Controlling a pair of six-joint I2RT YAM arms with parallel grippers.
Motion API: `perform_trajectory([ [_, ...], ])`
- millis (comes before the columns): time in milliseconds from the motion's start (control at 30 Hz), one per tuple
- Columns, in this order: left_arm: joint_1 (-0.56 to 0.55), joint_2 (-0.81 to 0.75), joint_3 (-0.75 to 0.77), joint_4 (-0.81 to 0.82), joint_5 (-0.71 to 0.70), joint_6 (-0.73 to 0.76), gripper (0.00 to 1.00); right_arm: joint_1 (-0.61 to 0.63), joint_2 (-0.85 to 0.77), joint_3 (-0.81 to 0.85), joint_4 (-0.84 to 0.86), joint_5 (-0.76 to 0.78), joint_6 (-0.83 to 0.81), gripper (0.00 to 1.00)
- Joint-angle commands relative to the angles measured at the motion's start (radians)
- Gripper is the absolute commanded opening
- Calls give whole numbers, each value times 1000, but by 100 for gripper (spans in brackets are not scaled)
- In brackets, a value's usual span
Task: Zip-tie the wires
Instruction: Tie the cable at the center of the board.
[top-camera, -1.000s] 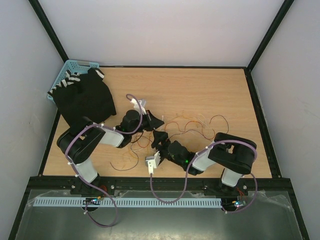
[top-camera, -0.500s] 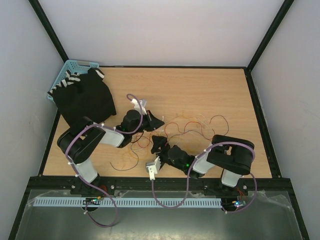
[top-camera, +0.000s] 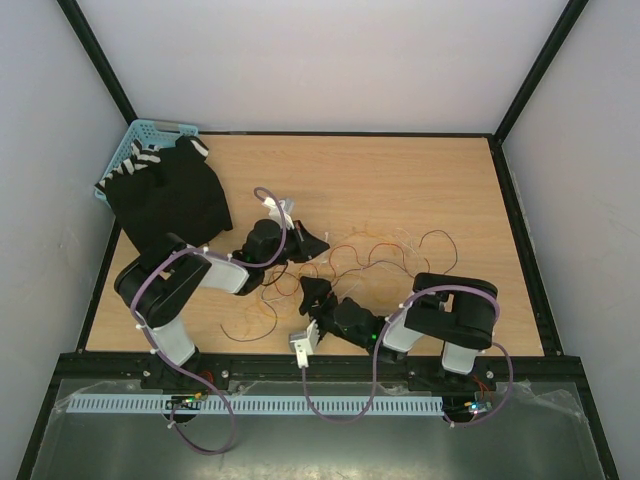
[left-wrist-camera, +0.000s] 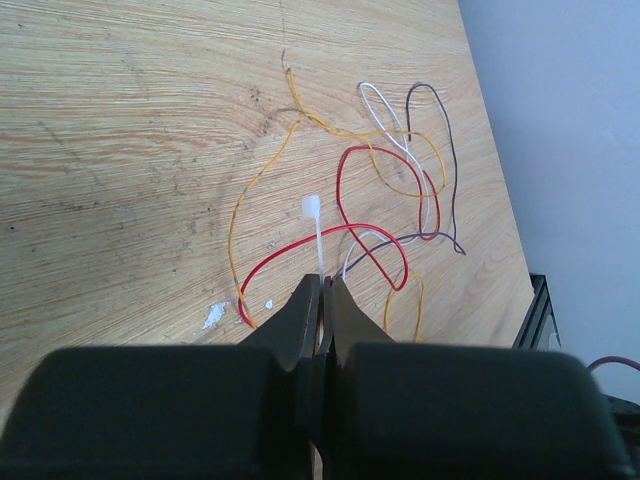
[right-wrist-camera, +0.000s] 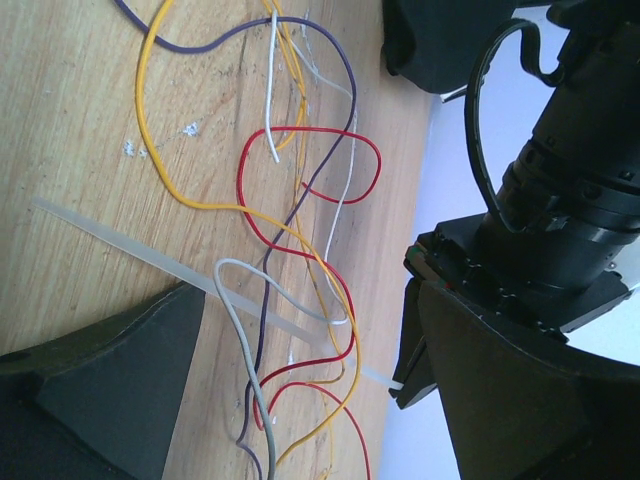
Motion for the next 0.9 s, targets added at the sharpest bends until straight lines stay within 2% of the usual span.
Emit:
perform_trajectory([
  [0, -5, 7, 24, 9, 10, -4, 0, 21, 25, -9, 29, 18, -3, 99],
  [500, -6, 7, 24, -3, 5, 0, 0, 37, 73, -18, 105, 45, -45, 100],
  [867, -7, 10, 22, -12, 6, 6, 0, 62, 94, -14, 114, 45, -49, 90],
])
